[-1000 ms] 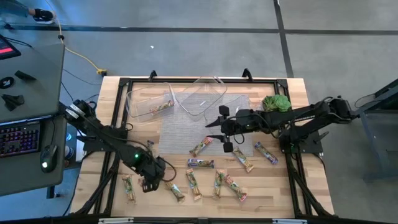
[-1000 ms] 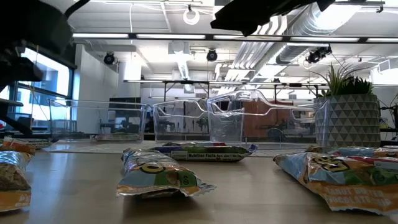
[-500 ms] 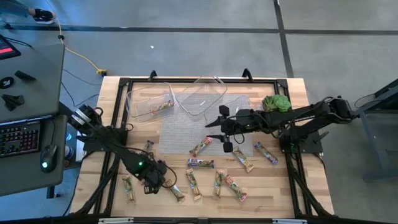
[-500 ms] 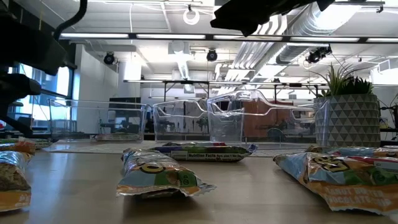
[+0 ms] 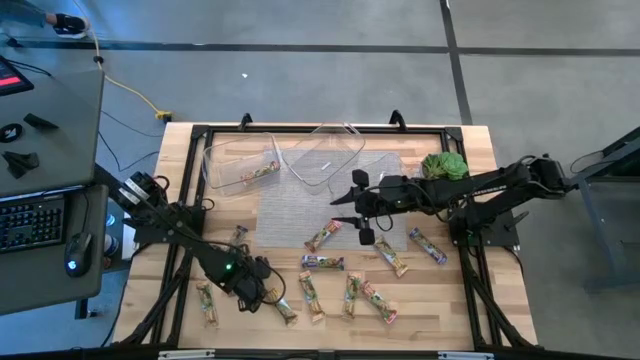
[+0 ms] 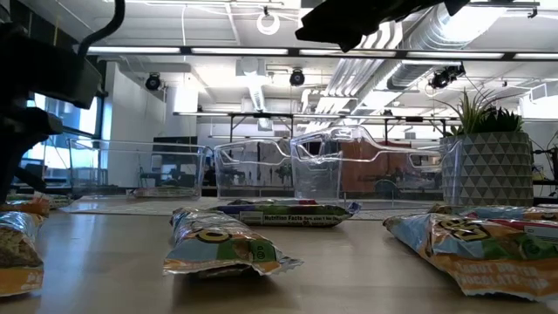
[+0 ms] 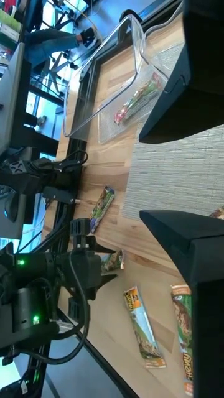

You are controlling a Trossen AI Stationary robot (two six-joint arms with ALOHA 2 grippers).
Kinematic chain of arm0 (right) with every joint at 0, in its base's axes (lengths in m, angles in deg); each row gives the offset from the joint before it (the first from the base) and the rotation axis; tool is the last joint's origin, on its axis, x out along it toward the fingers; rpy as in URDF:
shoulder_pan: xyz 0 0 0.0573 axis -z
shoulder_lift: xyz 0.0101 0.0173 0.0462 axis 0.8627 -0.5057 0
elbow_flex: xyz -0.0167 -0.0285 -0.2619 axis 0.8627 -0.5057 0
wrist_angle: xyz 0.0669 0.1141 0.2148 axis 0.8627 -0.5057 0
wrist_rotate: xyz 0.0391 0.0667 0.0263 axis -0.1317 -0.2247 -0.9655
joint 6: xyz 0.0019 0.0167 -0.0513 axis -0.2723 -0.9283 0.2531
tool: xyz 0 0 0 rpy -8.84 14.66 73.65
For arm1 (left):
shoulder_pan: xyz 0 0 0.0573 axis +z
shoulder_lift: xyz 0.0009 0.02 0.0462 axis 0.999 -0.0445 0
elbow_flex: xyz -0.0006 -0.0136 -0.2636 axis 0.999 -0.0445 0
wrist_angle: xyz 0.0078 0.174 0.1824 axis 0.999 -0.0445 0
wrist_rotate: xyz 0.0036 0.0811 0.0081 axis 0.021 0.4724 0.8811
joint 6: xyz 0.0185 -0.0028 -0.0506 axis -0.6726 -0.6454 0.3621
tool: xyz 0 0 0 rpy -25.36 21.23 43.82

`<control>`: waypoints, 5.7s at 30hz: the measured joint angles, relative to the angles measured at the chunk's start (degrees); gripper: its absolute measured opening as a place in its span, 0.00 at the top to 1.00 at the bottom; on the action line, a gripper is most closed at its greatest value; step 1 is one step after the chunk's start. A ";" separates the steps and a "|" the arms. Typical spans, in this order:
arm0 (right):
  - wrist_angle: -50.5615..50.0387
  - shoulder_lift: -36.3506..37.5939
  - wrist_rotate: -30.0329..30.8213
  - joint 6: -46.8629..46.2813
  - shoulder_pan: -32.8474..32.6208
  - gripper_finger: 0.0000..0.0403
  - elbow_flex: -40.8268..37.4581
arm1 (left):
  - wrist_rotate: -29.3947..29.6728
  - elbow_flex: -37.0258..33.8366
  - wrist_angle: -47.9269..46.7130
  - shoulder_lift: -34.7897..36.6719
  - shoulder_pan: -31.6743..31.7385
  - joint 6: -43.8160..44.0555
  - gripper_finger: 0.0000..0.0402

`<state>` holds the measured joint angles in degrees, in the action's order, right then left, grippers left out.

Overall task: Pick and place Granola Bars by type
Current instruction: Put the red granola bar into the left transparent bin

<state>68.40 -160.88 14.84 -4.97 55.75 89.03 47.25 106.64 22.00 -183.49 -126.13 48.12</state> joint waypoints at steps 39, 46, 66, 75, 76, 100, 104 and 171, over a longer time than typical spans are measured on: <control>-0.31 0.00 0.02 0.23 0.01 0.58 0.00 | -2.11 0.03 -0.91 3.70 7.91 -3.01 0.69; -0.31 0.00 0.02 0.24 0.00 0.58 0.00 | -0.79 4.23 -7.67 6.27 12.84 -8.17 0.69; -2.04 0.00 0.01 -0.04 0.00 0.58 0.00 | 17.65 29.77 -35.54 9.62 54.12 -42.95 0.69; -2.06 0.00 0.02 -0.04 0.00 0.58 0.00 | 3.92 21.88 -18.87 9.70 74.94 -62.54 0.69; -2.17 0.00 0.02 -0.02 0.00 0.58 0.00 | 2.08 20.55 -17.15 9.70 76.57 -64.01 0.69; -2.51 0.00 0.02 0.19 0.02 0.58 0.00 | -0.97 0.70 2.98 9.73 82.55 -69.13 0.65; -2.51 0.00 0.02 0.08 0.02 0.58 0.00 | -0.86 0.70 2.95 9.73 82.55 -69.13 0.58; -33.32 -38.86 -5.32 6.87 1.62 0.76 25.24 | -22.17 37.79 -31.82 9.83 82.40 -60.71 0.51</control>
<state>35.08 -199.74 9.52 1.90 57.36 114.28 25.07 144.43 -9.82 -173.66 -43.72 -12.59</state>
